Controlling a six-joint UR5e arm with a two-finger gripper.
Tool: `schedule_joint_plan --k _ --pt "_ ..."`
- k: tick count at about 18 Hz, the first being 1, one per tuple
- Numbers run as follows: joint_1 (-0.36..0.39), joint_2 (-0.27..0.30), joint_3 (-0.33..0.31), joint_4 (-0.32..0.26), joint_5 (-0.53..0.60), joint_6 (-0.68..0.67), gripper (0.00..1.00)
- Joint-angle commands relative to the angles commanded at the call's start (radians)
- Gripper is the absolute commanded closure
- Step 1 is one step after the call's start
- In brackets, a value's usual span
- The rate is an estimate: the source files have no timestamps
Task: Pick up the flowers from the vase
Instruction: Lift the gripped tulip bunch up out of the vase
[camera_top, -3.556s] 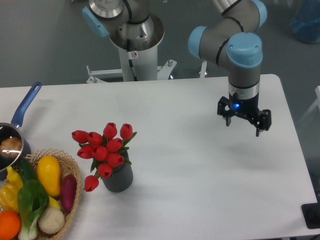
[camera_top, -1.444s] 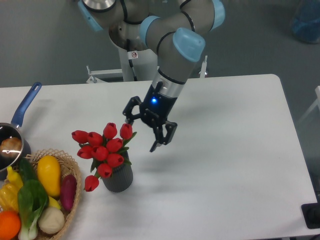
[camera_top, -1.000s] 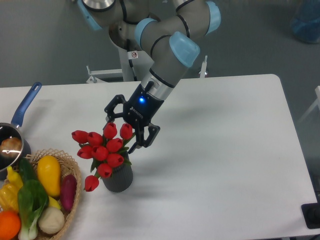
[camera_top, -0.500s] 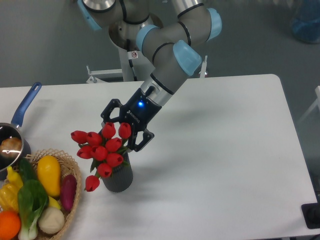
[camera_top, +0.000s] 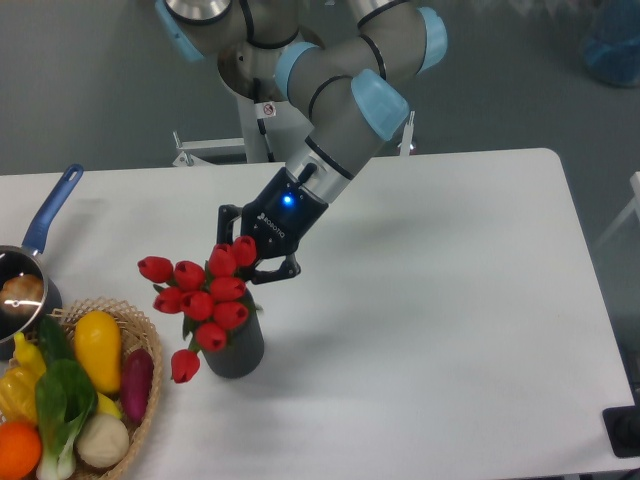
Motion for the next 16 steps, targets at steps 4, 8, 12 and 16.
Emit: schedule_joint_plan --k 4,8,12,16 --pt "0.0 0.023 0.043 -0.002 -0.035 -0.063 1.0" --pt "0.008 0.064 0.086 -0.006 -0.043 -0.153 1.0" --pt "0.038 0.115 0.106 -0.006 -0.038 -0.189 1.0" --pt "0.072 0.163 0.117 -0.005 -0.037 -0.183 1.0"
